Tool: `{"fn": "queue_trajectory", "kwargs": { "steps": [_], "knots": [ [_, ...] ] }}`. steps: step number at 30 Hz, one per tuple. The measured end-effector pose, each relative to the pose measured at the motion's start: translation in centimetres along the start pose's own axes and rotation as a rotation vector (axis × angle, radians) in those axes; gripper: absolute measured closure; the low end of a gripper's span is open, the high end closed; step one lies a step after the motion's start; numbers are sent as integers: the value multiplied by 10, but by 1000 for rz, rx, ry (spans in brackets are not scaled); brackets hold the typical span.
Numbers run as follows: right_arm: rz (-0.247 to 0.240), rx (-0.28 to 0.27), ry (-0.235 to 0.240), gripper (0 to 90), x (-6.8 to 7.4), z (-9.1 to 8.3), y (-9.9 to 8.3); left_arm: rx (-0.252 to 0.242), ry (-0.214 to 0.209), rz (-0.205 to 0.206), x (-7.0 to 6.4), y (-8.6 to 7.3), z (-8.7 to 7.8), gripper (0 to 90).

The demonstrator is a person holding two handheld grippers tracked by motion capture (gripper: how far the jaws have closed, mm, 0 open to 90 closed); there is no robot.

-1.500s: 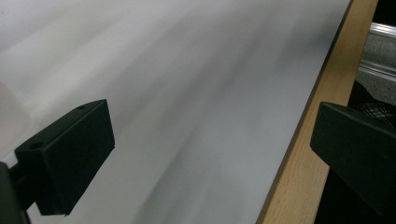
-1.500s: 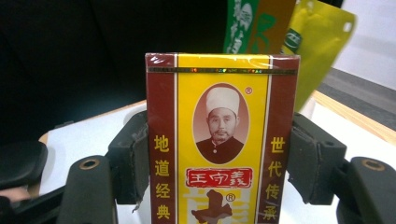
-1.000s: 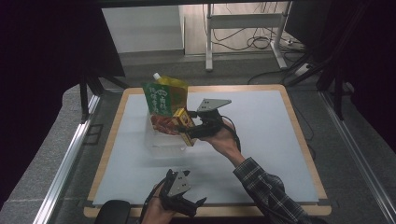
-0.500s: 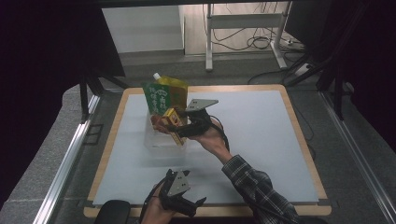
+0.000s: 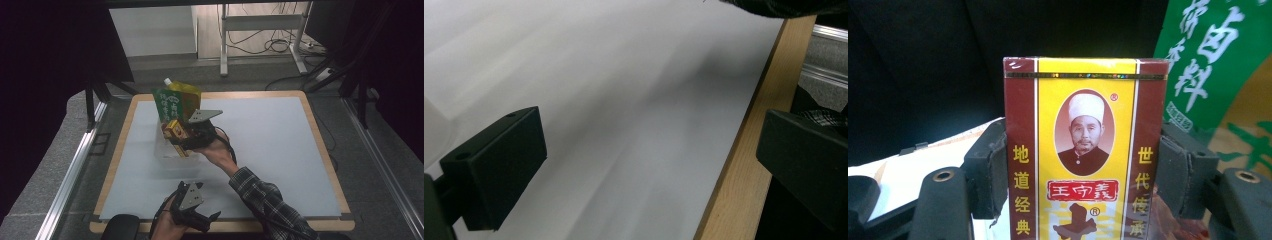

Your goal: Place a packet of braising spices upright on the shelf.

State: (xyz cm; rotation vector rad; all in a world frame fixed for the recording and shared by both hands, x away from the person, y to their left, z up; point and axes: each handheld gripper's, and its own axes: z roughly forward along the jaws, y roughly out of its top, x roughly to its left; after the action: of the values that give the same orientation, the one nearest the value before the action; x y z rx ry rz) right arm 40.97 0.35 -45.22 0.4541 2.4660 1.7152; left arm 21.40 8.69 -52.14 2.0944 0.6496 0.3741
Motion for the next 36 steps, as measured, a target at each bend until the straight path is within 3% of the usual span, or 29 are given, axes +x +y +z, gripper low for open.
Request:
{"fn": "queue_trajectory", "kwargs": {
  "steps": [14,20,25,30,36],
  "knots": [
    [8,-4,-6,317,-1,3,-16,1,0,1,0,0,0,0],
    [17,-39,-20,320,-2,-3,-28,3,-2,2,0,0,1,0],
    [-61,2,-52,320,4,-2,-40,4,-1,1,0,0,1,0],
    [-2,-16,-47,323,-2,-6,-47,5,-3,2,-1,0,1,0],
    [20,-34,-46,326,-4,-10,-55,5,-3,3,-1,0,2,0]
  ]
}}
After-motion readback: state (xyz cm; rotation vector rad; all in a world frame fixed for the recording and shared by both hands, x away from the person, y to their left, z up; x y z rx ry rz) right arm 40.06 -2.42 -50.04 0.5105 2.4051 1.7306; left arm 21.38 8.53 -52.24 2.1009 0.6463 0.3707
